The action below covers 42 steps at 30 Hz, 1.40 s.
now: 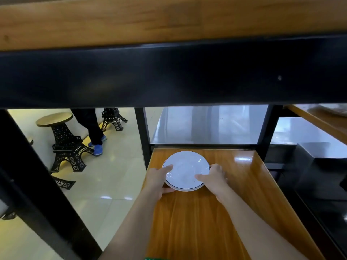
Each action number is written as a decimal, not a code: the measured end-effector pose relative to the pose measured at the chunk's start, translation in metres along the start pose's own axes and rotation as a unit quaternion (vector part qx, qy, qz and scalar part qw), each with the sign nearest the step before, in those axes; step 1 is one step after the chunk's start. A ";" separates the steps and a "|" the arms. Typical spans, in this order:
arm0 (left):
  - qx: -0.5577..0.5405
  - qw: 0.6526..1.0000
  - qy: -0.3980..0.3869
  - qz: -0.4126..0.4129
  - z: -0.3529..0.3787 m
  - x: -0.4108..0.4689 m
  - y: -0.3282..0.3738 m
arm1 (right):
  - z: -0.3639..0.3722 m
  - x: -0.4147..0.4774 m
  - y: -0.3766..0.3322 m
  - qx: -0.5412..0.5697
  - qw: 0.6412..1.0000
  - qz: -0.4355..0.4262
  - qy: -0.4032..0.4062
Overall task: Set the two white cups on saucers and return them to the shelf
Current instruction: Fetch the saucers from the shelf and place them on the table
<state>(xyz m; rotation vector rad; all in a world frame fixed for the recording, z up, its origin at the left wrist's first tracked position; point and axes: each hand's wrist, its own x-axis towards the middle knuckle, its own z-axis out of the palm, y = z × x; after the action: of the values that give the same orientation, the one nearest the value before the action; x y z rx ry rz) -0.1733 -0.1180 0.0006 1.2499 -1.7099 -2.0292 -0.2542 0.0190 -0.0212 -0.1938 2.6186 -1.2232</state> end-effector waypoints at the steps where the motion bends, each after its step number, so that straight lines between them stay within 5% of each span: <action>1: 0.007 1.000 -0.008 0.002 0.000 -0.004 0.000 | -0.002 -0.002 0.003 0.032 0.999 -0.002 -0.009; 11: 0.043 0.995 -0.018 0.091 0.000 -0.071 -0.028 | -0.040 -0.070 0.024 0.217 0.970 -0.027 -0.104; 28: -0.018 0.991 -0.043 0.122 0.001 -0.244 -0.131 | -0.093 -0.246 0.114 0.310 0.949 -0.018 -0.052; 42: 0.107 0.933 -0.267 0.217 0.069 -0.422 -0.217 | -0.195 -0.464 0.238 0.321 0.918 0.054 0.228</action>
<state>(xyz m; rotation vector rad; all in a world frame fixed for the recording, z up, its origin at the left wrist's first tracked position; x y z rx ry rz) 0.1149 0.2657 0.0016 0.2974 -2.2398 -2.0468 0.1338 0.4175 -0.0078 0.3948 2.3355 -2.2085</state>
